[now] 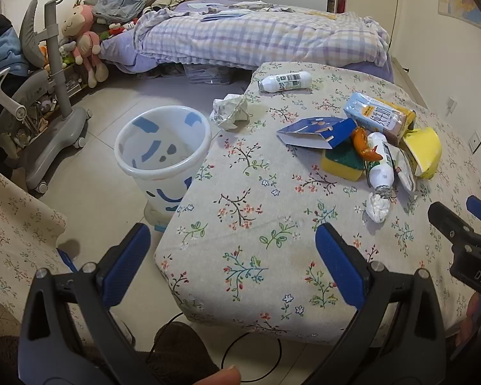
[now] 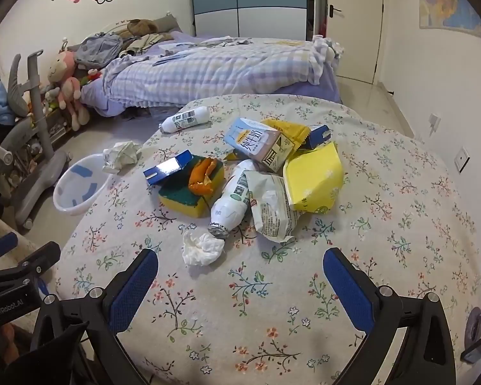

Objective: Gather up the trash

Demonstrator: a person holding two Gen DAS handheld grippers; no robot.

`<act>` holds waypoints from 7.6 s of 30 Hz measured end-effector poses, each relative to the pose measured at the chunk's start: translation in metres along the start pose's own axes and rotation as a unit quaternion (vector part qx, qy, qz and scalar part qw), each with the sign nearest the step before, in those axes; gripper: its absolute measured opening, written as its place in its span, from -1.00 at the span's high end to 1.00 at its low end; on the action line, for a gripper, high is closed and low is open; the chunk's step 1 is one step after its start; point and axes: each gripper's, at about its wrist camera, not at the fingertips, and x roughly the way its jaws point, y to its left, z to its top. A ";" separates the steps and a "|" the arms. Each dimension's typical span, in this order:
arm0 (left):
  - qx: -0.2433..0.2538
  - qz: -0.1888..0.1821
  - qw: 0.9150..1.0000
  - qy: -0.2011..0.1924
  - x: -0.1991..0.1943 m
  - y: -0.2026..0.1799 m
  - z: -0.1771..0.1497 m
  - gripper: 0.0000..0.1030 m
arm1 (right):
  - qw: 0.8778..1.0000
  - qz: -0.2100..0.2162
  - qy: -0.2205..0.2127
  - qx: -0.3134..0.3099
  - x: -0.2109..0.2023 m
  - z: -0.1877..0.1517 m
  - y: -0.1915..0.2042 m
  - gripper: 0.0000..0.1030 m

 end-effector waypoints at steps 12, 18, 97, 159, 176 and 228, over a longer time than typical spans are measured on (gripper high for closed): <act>0.001 0.001 1.000 0.000 0.000 0.000 0.000 -0.98 | 1.000 0.004 0.001 0.009 -0.001 0.001 -0.002 -1.00; 0.000 0.002 1.000 0.001 0.001 0.001 -0.001 -0.98 | 1.000 0.004 0.000 0.010 0.000 0.000 -0.001 -1.00; 0.012 -0.099 0.994 0.048 0.104 0.031 0.117 -0.93 | 0.989 0.061 0.076 0.113 0.059 0.104 -0.101 -1.00; -0.052 -0.121 0.989 0.066 0.105 0.067 0.102 0.37 | 0.964 0.201 0.086 0.154 0.057 0.104 -0.082 0.07; -0.123 -0.066 0.988 0.066 0.117 0.160 0.091 0.37 | 0.945 0.294 0.136 0.039 0.129 0.132 0.110 0.07; -0.126 -0.001 0.990 0.066 0.159 0.186 0.097 -0.62 | 0.964 0.244 0.103 -0.013 0.146 0.126 0.171 -0.44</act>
